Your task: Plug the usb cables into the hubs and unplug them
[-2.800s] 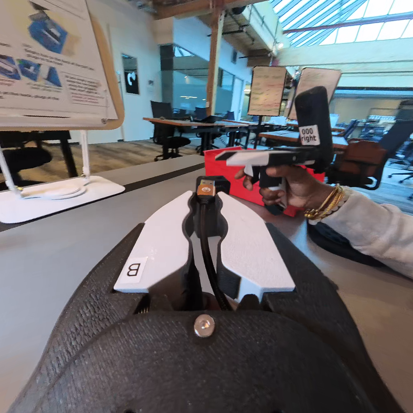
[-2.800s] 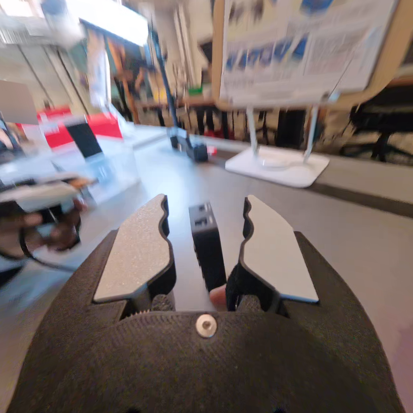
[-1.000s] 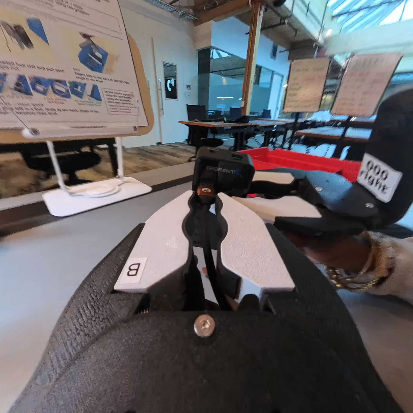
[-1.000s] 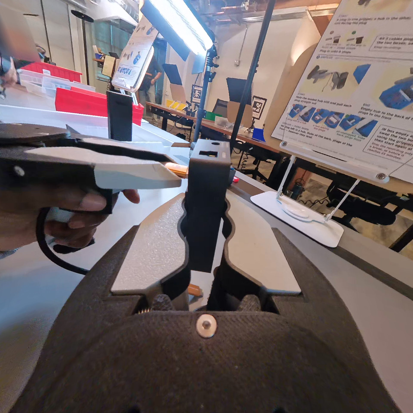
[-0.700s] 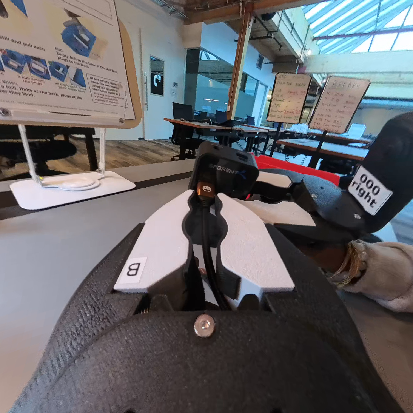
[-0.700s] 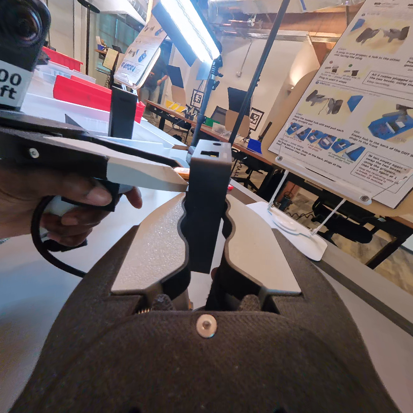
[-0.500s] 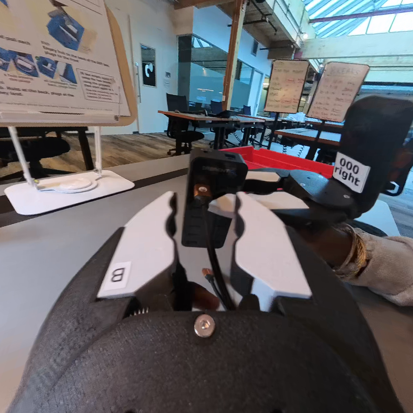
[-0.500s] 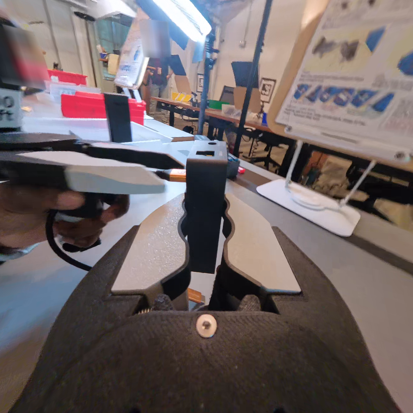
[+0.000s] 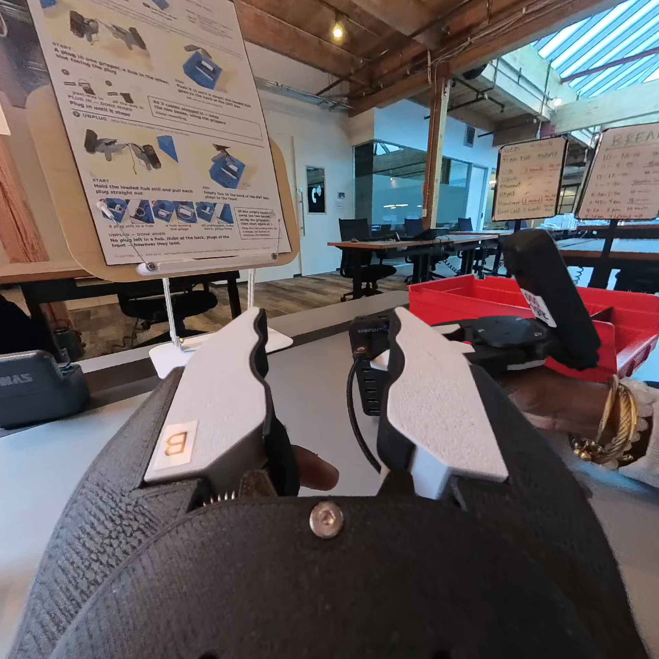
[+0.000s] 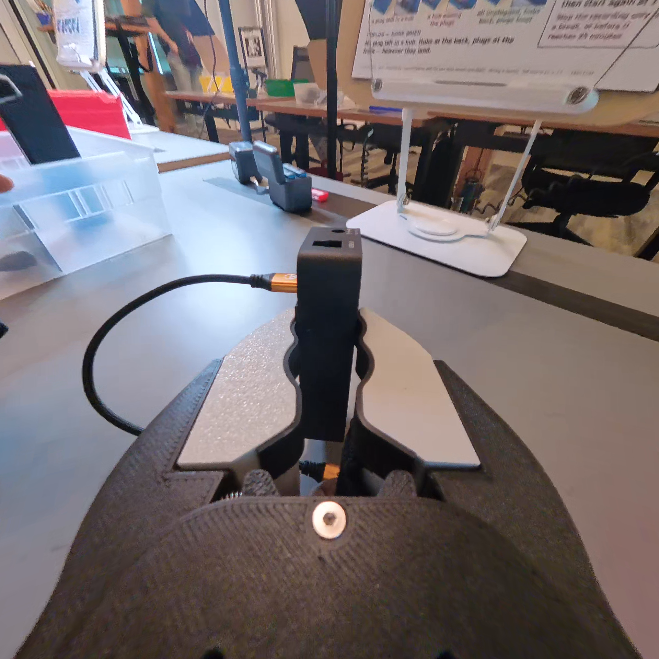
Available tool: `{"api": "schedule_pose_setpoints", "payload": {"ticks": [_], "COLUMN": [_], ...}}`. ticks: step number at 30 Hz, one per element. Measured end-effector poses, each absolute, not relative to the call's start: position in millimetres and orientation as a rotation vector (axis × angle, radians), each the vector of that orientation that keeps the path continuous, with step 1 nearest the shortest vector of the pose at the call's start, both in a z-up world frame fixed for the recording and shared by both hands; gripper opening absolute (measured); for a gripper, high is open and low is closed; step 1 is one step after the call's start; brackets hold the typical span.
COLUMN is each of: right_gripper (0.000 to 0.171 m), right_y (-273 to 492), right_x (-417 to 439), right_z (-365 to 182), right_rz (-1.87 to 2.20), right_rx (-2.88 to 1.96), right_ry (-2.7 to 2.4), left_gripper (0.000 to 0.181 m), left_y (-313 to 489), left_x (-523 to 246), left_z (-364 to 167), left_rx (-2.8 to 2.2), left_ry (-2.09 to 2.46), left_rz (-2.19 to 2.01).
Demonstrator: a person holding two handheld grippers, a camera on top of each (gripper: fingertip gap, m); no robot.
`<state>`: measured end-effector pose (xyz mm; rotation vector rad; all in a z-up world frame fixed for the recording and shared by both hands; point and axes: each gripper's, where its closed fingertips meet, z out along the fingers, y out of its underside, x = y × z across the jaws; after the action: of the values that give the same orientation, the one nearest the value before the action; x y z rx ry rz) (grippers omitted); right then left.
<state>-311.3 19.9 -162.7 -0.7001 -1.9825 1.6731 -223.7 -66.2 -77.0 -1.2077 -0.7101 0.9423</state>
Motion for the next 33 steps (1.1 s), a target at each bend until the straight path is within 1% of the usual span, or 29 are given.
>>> {"api": "schedule_pose_setpoints", "payload": {"ticks": [6,10,17,18,19,20,21,28,30,33], "right_gripper": [0.028,0.028,0.029,0.031,0.036,0.045,0.048,0.058,0.063,0.07], "right_y": [17,28,34,34,35,35,34,34,37,44], "right_x": [-310,-309,-310,-311,-312,-311,-310,-308,-307,-302], "right_z": [-174,-183,-185,-184,-184,-184,-183,-166,-153,-118], "right_rz": [1.543,1.426,1.436,1.431,1.42,1.421,1.428,1.573,1.638,1.816], "right_rx": [-0.618,-0.63,-0.7,-0.701,-0.702,-0.69,-0.688,-0.721,-0.715,-0.67], "right_ry": [-2.061,-2.131,-2.161,-2.16,-2.156,-2.162,-2.166,-2.116,-2.062,-1.887], "left_gripper": [0.062,0.059,0.059,0.059,0.059,0.059,0.059,0.059,0.059,0.058], "left_y": [-66,-65,-64,-64,-64,-63,-63,-62,-61,-59], "left_x": [-224,-226,-226,-226,-226,-226,-226,-226,-226,-226], "left_z": [-79,-82,-82,-82,-83,-83,-84,-84,-85,-86], "left_rx": [-1.228,-1.242,-1.246,-1.248,-1.252,-1.257,-1.259,-1.269,-1.276,-1.29], "left_ry": [-0.701,-0.707,-0.7,-0.7,-0.701,-0.7,-0.698,-0.691,-0.687,-0.677], "left_rz": [0.966,0.972,0.968,0.966,0.965,0.965,0.966,0.977,0.976,0.984]}}
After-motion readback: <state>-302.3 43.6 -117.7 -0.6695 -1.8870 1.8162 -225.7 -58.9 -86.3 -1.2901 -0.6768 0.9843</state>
